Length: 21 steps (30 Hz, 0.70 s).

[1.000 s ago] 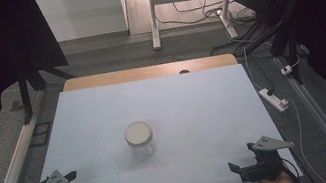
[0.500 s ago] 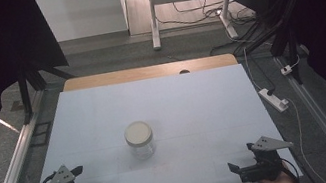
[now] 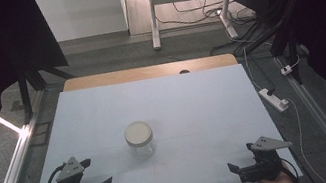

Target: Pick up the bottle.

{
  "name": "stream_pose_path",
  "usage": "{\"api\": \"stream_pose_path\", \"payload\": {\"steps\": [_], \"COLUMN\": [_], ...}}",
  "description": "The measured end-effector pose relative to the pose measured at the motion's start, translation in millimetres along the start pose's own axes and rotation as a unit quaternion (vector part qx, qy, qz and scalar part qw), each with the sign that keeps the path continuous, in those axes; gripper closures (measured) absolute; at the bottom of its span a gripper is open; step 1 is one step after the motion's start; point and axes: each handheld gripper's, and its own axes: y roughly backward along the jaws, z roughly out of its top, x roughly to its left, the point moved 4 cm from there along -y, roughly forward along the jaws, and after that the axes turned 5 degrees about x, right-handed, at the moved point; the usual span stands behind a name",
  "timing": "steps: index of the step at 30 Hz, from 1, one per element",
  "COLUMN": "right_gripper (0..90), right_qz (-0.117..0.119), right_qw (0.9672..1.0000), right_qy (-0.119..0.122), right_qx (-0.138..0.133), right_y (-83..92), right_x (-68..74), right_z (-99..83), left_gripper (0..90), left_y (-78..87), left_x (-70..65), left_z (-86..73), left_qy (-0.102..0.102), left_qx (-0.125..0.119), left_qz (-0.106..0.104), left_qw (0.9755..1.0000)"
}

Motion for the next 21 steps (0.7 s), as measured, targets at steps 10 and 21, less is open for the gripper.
{"api": "stream_pose_path", "payload": {"steps": [10,21], "right_gripper": [0.0,0.0], "right_qz": [0.0,0.003], "right_qw": [1.0,1.0], "right_qy": [0.001,0.001], "right_qx": [0.002,0.005], "right_y": [-0.6,-1.1], "right_x": [-0.2,-0.3], "right_z": [0.1,0.0], "left_gripper": [0.0,0.0], "left_y": [-15.6,-40.5], "left_x": [-0.2,2.2], "left_z": [16.6,36.4], "left_qy": [-0.014,-0.025], "left_qx": [-0.003,-0.017], "left_qz": [-0.002,-0.014], "left_qw": [0.9999,0.9994]}}
